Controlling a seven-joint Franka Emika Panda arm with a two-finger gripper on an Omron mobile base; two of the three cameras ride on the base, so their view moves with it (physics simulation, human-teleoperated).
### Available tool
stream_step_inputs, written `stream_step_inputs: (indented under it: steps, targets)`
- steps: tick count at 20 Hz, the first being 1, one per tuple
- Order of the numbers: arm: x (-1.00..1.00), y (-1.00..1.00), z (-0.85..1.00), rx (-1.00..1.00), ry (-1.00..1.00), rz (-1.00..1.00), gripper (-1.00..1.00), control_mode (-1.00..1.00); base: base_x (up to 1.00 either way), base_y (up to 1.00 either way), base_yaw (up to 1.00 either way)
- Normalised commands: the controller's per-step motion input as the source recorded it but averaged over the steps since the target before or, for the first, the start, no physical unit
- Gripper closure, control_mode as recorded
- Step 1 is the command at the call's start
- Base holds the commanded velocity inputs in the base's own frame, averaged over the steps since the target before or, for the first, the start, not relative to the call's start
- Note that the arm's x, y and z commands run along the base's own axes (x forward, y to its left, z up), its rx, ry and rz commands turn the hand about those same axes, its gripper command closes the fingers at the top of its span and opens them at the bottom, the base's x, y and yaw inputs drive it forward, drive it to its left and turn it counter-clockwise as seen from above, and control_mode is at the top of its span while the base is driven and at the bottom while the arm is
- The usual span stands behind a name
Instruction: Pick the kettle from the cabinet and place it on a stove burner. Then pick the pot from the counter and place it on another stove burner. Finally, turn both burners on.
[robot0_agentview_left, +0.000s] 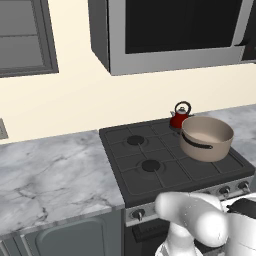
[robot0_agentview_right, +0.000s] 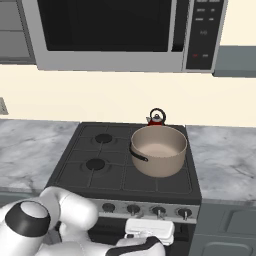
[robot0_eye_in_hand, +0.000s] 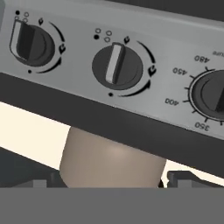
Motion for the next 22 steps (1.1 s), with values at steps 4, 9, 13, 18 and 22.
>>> stream_step_inputs:
  steps: [4,9,13,18,22]
  targets:
    - [0.15,-0.05,-0.16,0.0,-0.02,0.01,-1.0,-1.0,0.0,0.0,0.0]
    - [0.19,-0.06,-0.13,0.0,-0.01,0.02,-1.0,-1.0,0.0,0.0,0.0]
    - [0.18,-0.07,-0.14,0.0,-0.01,0.02,-1.0,-1.0,0.0,0.0,0.0]
    - [0.15,-0.11,-0.16,0.0,-0.02,0.02,-1.0,-1.0,0.0,0.0,0.0]
    - [0.14,-0.08,-0.15,0.0,-0.03,0.02,-1.0,-1.0,0.0,0.0,0.0]
